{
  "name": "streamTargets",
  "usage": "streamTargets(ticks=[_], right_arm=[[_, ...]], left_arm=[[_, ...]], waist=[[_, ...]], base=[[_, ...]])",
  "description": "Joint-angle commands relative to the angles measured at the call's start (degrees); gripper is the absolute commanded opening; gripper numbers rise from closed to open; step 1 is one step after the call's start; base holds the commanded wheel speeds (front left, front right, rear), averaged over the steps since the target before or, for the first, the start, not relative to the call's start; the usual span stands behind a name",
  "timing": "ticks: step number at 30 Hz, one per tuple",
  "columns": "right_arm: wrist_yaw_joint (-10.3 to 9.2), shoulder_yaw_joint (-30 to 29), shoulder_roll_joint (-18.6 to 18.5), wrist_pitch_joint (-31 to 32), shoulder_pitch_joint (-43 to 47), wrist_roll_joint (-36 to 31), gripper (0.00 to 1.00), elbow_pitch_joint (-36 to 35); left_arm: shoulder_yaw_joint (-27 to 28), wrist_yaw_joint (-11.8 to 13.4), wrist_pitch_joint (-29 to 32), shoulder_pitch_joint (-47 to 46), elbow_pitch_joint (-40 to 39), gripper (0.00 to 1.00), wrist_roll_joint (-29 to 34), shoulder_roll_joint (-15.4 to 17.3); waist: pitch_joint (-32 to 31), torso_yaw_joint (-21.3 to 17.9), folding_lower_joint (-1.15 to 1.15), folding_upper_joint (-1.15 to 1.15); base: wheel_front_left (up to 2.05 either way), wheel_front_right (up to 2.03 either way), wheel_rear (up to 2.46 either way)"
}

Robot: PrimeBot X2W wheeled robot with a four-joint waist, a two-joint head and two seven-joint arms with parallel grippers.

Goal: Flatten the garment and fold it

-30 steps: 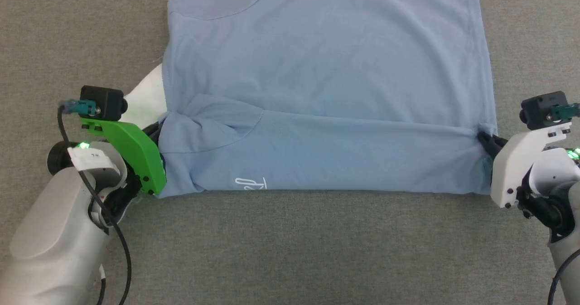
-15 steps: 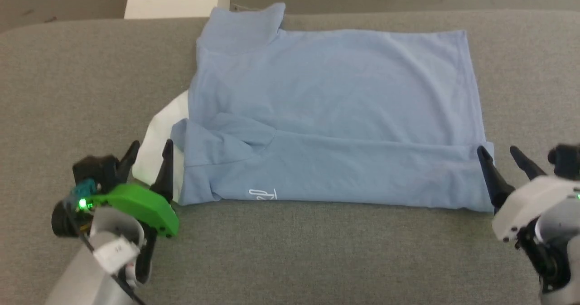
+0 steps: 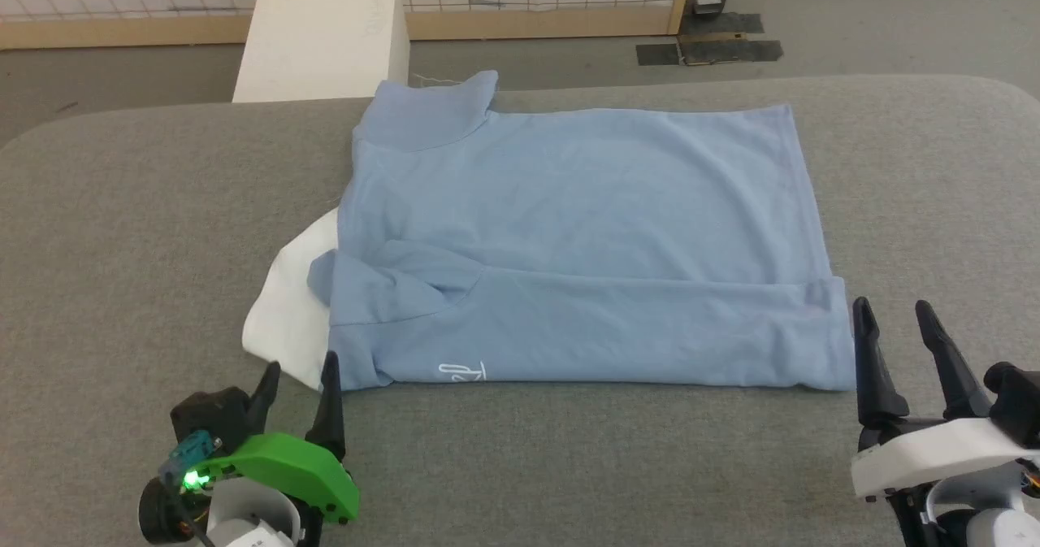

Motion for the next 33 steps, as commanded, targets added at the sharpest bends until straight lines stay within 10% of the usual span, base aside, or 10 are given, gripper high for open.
streamTargets(ticks=[1, 19, 20, 21, 22, 33], right_arm=[[-0.09, 0.52, 0.38, -0.83, 0.5, -0.25, 1.0, -0.03], [-0.09, 4.33, 0.9, -1.88, -1.19, -0.31, 1.0, 1.61], [-0.09, 4.41, 0.9, -1.88, -1.15, -0.31, 1.0, 1.68], [-0.09, 4.47, 0.91, -1.89, -1.12, -0.3, 1.0, 1.78], [-0.09, 4.49, 0.92, -1.88, -1.09, -0.29, 1.0, 1.87], [-0.09, 0.85, 0.9, 3.2, -4.71, -3.02, 1.0, 5.7]], left_arm=[[-0.22, 0.43, 1.35, 0.23, 0.83, 1.0, -0.35, -0.09], [1.56, 9.78, 23.21, -7.0, 11.02, 1.0, -6.99, -0.72], [1.37, 9.71, 24.32, -6.91, 10.98, 0.85, -7.4, -0.69], [1.05, 9.34, 25.35, -6.77, 10.7, 0.29, -7.76, -0.57], [0.78, 8.85, 25.92, -6.63, 10.36, 0.0, -8.01, -0.48], [0.28, 6.66, 24.35, -6.29, 8.13, 0.0, -8.35, -0.59]], waist=[[-0.25, -0.94, 0.0, 0.0], [1.95, -5.25, 0.0, 0.0], [1.93, -5.35, 0.0, 0.0], [1.91, -5.43, 0.0, 0.0], [1.87, -5.46, 0.0, 0.0], [1.81, -3.74, 0.0, 0.0]], base=[[0.0, 0.0, 0.0], [0.0, 0.0, 0.0], [0.0, 0.0, 0.0], [0.0, 0.0, 0.0], [0.0, 0.0, 0.0], [0.0, 0.0, 0.0]])
